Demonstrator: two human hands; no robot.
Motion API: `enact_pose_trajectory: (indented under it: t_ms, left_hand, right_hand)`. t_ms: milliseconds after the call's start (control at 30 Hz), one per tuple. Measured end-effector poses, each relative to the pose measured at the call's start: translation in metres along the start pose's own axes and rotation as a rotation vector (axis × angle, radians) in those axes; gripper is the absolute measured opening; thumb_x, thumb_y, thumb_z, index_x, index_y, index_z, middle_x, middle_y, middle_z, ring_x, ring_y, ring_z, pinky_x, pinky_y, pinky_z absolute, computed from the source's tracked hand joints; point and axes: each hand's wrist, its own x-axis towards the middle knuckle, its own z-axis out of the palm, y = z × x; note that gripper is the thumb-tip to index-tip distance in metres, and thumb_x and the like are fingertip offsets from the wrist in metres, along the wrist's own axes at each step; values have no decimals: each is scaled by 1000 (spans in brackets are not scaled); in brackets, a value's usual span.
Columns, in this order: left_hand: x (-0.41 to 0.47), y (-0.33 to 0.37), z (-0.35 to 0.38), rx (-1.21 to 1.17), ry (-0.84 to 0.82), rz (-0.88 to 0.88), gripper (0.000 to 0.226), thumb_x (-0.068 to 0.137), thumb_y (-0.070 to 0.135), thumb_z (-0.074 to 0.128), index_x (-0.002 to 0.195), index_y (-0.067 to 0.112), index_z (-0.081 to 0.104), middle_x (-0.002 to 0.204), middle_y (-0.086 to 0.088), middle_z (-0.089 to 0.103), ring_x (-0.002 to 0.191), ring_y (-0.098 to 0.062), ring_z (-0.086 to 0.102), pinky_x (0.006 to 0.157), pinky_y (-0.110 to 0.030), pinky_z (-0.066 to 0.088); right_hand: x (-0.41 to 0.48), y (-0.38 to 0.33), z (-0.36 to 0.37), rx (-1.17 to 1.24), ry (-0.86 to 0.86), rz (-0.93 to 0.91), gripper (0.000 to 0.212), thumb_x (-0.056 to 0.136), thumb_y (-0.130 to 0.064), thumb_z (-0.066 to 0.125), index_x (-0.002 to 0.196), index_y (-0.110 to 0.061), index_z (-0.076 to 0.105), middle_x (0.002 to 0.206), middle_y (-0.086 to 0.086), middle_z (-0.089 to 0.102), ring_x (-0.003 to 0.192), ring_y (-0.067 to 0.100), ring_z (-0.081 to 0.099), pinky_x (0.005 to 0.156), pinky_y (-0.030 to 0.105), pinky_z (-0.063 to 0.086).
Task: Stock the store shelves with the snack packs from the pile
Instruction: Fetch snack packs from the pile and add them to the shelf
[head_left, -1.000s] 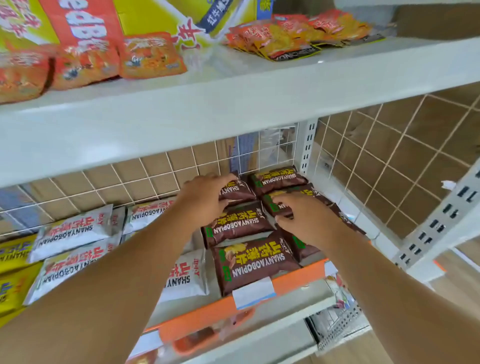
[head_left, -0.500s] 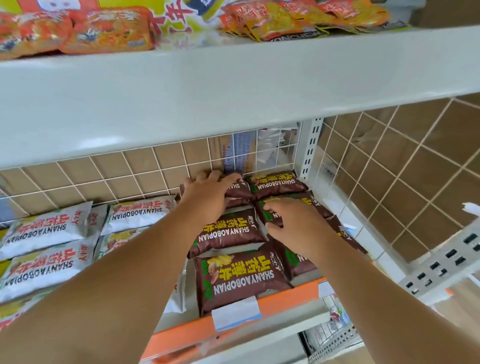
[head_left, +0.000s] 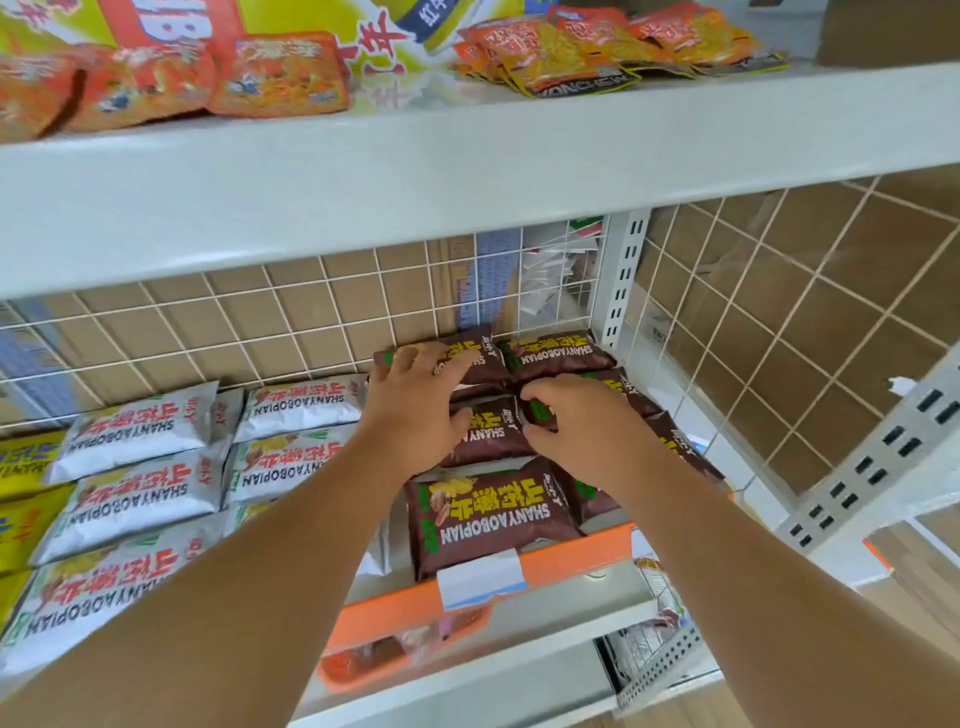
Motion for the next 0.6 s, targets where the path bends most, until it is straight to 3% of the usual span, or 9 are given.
enact_pose_trajectory:
  t_ms: [133, 300, 400, 433, 600]
  left_hand:
    - [-56, -3, -9, -87, -20, -27, 68, 92, 54, 48, 154, 40, 25, 155, 3, 36, 140, -28, 34, 110, -51, 36]
    - [-127, -4, -44, -142, -55, -79, 66, 87, 59, 30, 151, 43, 27, 152, 0, 42, 135, -31, 43, 105, -52, 42]
    - [-154, 0, -61, -205, 9, -65, 63, 86, 57, 31, 147, 43, 30, 147, 0, 49, 132, -31, 46, 103, -51, 44]
    - [-193, -21, -97, -197, 59, -122, 62, 87, 57, 32, 147, 42, 31, 147, 1, 49, 133, -30, 45, 103, -49, 44]
    - [-276, -60, -164, -191, 146, -176, 59, 91, 53, 41, 147, 39, 38, 146, 5, 50, 130, -23, 47, 103, -42, 44]
  right_hand:
    - [-11, -25, -4, 21, -2, -42, 45, 89, -44, 61, 132, -30, 59, 118, 0, 64, 108, 27, 60, 91, 46, 51]
    - [-45, -75, -20, -14, -52, -108, 44, 92, -45, 58, 134, -33, 57, 127, 0, 61, 114, 28, 58, 96, 45, 48]
    - [-58, -93, -25, 33, -48, -93, 44, 88, -45, 59, 130, -34, 59, 124, -1, 64, 114, 27, 59, 94, 45, 50]
    - [-76, -139, -42, 31, -3, -173, 43, 87, -45, 59, 129, -35, 60, 122, -1, 65, 113, 26, 60, 92, 44, 51]
    - [-107, -226, -54, 84, -34, -280, 46, 90, -41, 64, 135, -32, 58, 128, -2, 61, 116, 22, 58, 94, 37, 50]
